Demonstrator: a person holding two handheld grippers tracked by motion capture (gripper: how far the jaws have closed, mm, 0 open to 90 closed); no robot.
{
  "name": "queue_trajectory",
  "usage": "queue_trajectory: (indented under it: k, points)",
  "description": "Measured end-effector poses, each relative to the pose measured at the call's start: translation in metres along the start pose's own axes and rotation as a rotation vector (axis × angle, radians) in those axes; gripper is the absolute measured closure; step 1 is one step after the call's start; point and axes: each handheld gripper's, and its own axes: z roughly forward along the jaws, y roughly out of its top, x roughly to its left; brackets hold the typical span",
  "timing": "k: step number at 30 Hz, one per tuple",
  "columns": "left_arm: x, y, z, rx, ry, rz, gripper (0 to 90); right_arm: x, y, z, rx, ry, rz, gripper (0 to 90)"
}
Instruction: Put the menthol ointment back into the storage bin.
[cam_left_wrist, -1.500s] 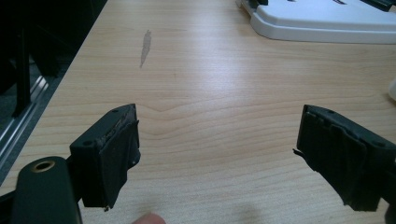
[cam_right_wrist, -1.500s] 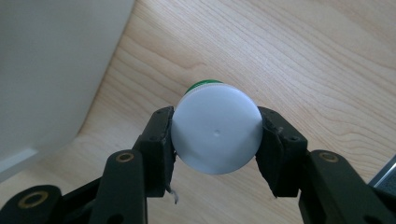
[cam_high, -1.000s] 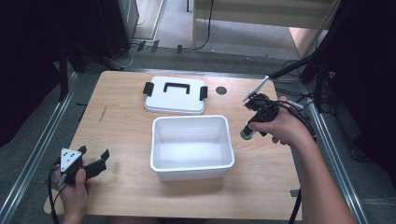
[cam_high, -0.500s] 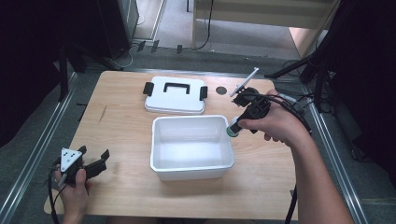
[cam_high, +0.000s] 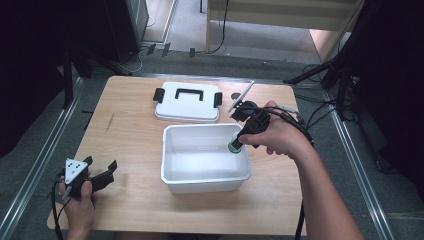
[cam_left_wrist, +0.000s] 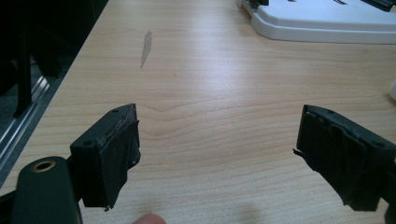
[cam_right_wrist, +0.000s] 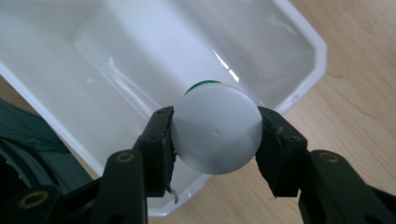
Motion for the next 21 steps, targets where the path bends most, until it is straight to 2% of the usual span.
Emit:
queue_trajectory:
  k: [6,15,21]
  points:
    - [0.000,0.000,0.000,-0.001,0.001,-0.002,14.0,0.000,0.001,0.024,0.025,0.017,-0.018,51.8]
    - [-0.001,0.000,0.000,0.007,0.003,0.004,14.0,0.002,0.003,0.056,0.051,0.035,0.000,51.8]
    - [-0.001,0.000,0.000,0.009,0.004,0.004,14.0,0.006,0.005,0.075,0.079,-0.001,0.003,51.8]
